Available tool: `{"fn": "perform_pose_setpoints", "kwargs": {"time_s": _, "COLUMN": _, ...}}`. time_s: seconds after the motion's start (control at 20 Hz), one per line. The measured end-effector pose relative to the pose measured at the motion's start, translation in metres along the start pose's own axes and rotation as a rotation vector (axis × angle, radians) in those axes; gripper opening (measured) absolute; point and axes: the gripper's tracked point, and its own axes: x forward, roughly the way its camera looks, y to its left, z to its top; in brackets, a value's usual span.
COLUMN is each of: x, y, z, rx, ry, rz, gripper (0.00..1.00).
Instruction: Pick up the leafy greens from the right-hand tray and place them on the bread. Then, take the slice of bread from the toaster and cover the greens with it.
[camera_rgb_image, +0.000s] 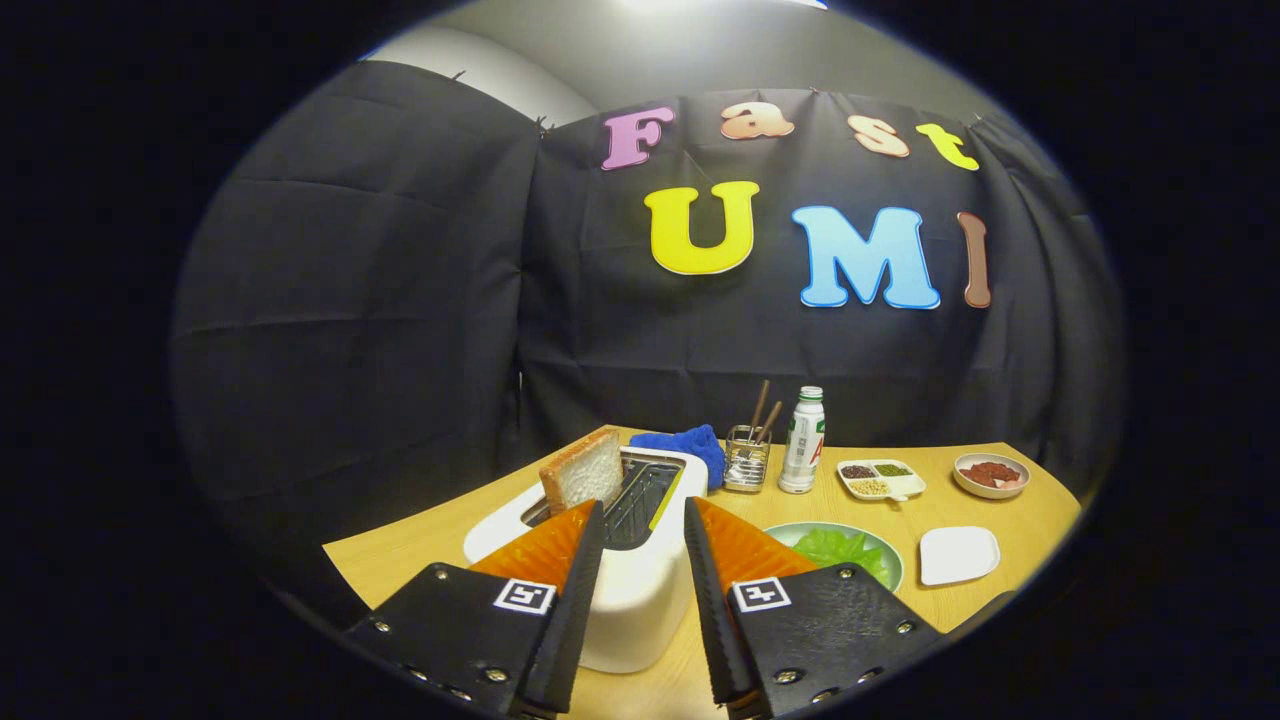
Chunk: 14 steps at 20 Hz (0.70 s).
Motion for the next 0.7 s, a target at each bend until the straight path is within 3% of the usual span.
{"fn": "perform_pose_setpoints", "kwargs": {"time_s": 0.2, "x": 0.014, "y": 0.026, "z": 0.008, "rx": 0.013, "ry": 0.001, "rz": 0.015, "gripper": 0.50}}
{"fn": "perform_pose_setpoints", "kwargs": {"time_s": 0.7, "x": 0.065, "y": 0.051, "z": -0.004, "rx": -0.007, "ry": 0.063, "rz": -0.046, "gripper": 0.50}}
